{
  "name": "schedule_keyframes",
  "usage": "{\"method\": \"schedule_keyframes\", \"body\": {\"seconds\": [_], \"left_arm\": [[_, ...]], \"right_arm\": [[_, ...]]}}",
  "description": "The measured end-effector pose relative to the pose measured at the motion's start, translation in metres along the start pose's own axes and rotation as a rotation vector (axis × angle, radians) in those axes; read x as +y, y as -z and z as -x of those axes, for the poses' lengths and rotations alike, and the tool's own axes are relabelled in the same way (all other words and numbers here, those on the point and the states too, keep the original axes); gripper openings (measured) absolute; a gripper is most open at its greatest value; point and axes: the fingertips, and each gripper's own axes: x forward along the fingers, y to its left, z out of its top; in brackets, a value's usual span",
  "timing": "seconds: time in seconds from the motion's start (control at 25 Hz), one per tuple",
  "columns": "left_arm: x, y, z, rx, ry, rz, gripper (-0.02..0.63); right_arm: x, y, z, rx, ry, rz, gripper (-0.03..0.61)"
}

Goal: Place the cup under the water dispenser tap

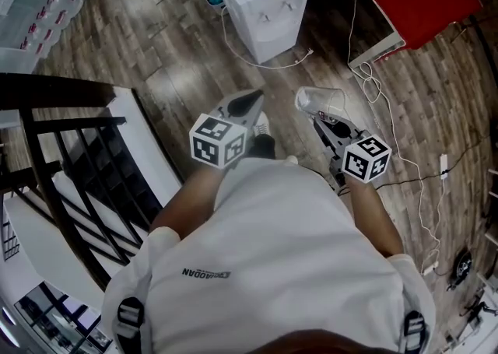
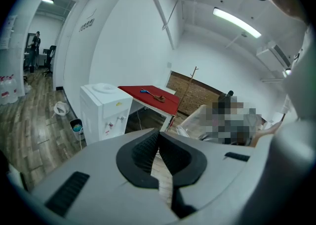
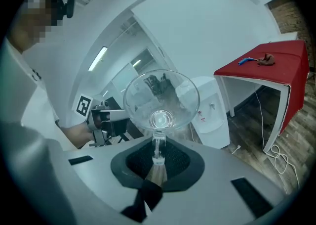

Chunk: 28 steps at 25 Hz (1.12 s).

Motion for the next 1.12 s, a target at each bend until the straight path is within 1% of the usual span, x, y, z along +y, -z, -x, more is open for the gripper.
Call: {"method": "schedule_keyframes", "body": {"seconds": [0.12,0.2,0.28,0.4,0.48,0.52,0.64,0.68,0.84,0.96,1.12], "left_arm": [[0.021,-0.009,-0.011,0.0,0.0,-0.012,-0.003],[0.03,-0.012,-0.017,0.003,0.005,-0.054,-0.003],[0.037,-0.018,-0.022,0.005,0.028,-0.079,-0.003],[0.061,-0.03,-0.031,0.018,0.067,-0.065,-0.003],[0.076,-0.032,-0.035,0.031,0.078,-0.066,-0.003],[0.079,-0.032,-0.037,0.036,0.082,-0.078,-0.003],[0.07,-0.025,-0.048,0.048,0.095,-0.133,-0.003],[0.073,-0.025,-0.052,0.053,0.099,-0.138,-0.003],[0.114,-0.031,-0.056,0.076,0.119,-0.098,-0.003],[0.123,-0.025,-0.059,0.085,0.112,-0.074,-0.003],[0.137,-0.015,-0.063,0.09,0.072,-0.041,-0.003]], "right_arm": [[-0.008,-0.012,-0.025,0.023,0.011,0.012,0.04],[-0.013,-0.018,-0.039,0.031,0.019,0.011,0.04],[-0.019,-0.027,-0.054,0.037,0.029,-0.004,0.04],[-0.03,-0.044,-0.082,0.052,0.053,-0.02,0.04],[-0.035,-0.049,-0.096,0.067,0.074,-0.016,0.04],[-0.038,-0.049,-0.1,0.072,0.083,-0.008,0.04],[-0.049,-0.045,-0.095,0.082,0.099,0.022,0.04],[-0.053,-0.047,-0.1,0.087,0.104,0.026,0.04],[-0.066,-0.061,-0.15,0.145,0.127,0.02,0.04],[-0.081,-0.052,-0.171,0.206,0.122,0.011,0.04],[-0.105,-0.028,-0.196,0.285,0.109,0.002,0.04]]}}
